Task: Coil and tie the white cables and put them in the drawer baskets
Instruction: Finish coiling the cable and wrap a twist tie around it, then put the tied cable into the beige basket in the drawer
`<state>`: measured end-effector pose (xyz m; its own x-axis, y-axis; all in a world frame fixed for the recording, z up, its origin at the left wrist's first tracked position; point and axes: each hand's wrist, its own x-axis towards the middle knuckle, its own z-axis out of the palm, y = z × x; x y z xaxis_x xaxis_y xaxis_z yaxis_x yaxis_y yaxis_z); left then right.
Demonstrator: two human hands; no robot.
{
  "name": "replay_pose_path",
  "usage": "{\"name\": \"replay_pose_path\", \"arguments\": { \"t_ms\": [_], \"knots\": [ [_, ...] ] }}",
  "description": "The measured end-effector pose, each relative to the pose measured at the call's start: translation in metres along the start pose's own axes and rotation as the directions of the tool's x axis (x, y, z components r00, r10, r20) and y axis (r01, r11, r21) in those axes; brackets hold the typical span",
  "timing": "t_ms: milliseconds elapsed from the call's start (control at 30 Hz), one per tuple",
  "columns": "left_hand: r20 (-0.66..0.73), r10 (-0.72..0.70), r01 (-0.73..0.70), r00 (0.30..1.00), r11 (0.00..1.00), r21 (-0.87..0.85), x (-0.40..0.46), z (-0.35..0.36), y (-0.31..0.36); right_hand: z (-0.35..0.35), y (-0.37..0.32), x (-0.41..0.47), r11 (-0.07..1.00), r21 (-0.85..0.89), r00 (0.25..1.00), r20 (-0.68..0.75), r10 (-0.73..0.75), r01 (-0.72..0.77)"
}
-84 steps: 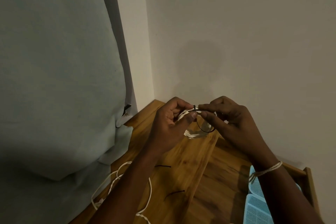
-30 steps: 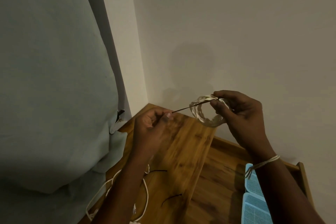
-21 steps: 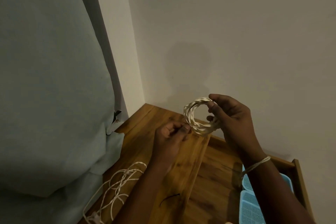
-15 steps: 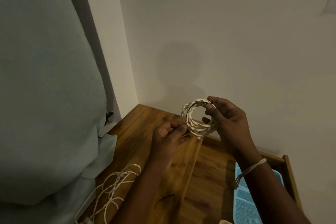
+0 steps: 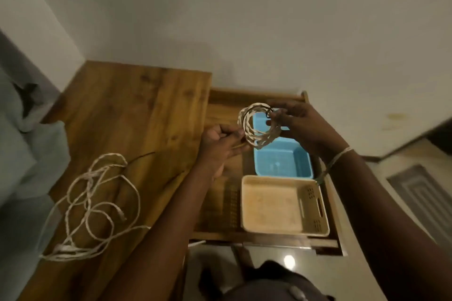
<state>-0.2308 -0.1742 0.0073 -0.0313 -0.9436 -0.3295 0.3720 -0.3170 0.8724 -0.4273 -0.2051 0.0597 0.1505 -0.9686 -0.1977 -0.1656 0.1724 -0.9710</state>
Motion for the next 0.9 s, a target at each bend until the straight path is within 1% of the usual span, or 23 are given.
{"name": "replay_pose_path", "arguments": {
  "t_ms": [67, 133, 200, 300, 367, 433, 500, 567, 633, 667, 767, 900],
  "knots": [
    [0.013, -0.097, 0.096, 0.995, 0.994, 0.041, 0.007, 0.016, -0.035, -0.019, 0.035, -0.007, 0.996, -0.033, 0.993, -0.087, 0.077, -0.08],
    [0.044, -0.195, 0.19, 0.98, 0.977, 0.099, 0.016, 0.033, -0.07, -0.037, 0.075, -0.013, 0.983, -0.021, 0.968, -0.18, 0.175, -0.181],
    [0.06, -0.301, 0.284, 0.952, 0.938, 0.196, 0.023, 0.043, -0.106, -0.05, 0.114, -0.021, 0.959, 0.004, 0.926, -0.259, 0.275, -0.284],
    [0.042, -0.448, 0.408, 0.893, 0.847, 0.342, 0.029, 0.061, -0.161, -0.067, 0.177, -0.032, 0.896, -0.032, 0.837, -0.373, 0.4, -0.442],
    [0.028, -0.491, 0.442, 0.87, 0.806, 0.393, 0.03, 0.071, -0.185, -0.075, 0.22, -0.037, 0.847, -0.054, 0.785, -0.411, 0.464, -0.529],
    [-0.003, -0.501, 0.447, 0.866, 0.771, 0.453, 0.036, 0.079, -0.209, -0.082, 0.257, -0.035, 0.824, -0.049, 0.755, -0.436, 0.49, -0.564],
    [-0.068, -0.513, 0.467, 0.856, 0.708, 0.531, 0.045, 0.079, -0.23, -0.082, 0.262, -0.032, 0.827, -0.105, 0.766, -0.456, 0.453, -0.552],
    [-0.097, -0.544, 0.502, 0.834, 0.672, 0.544, 0.052, 0.075, -0.247, -0.076, 0.253, -0.027, 0.827, -0.212, 0.812, -0.42, 0.405, -0.522],
    [-0.126, -0.558, 0.522, 0.82, 0.641, 0.563, 0.054, 0.075, -0.257, -0.072, 0.255, -0.022, 0.784, -0.344, 0.844, -0.364, 0.395, -0.516],
    [-0.156, -0.55, 0.524, 0.82, 0.614, 0.59, 0.055, 0.076, -0.258, -0.071, 0.259, -0.02, 0.754, -0.397, 0.846, -0.347, 0.405, -0.524],
    [-0.209, -0.498, 0.495, 0.842, 0.558, 0.665, 0.059, 0.073, -0.268, -0.069, 0.279, -0.015, 0.712, -0.456, 0.845, -0.321, 0.428, -0.534],
    [-0.217, -0.376, 0.384, 0.901, 0.458, 0.802, 0.063, 0.078, -0.276, -0.068, 0.267, -0.017, 0.695, -0.517, 0.866, -0.275, 0.419, -0.5]
  ]
}}
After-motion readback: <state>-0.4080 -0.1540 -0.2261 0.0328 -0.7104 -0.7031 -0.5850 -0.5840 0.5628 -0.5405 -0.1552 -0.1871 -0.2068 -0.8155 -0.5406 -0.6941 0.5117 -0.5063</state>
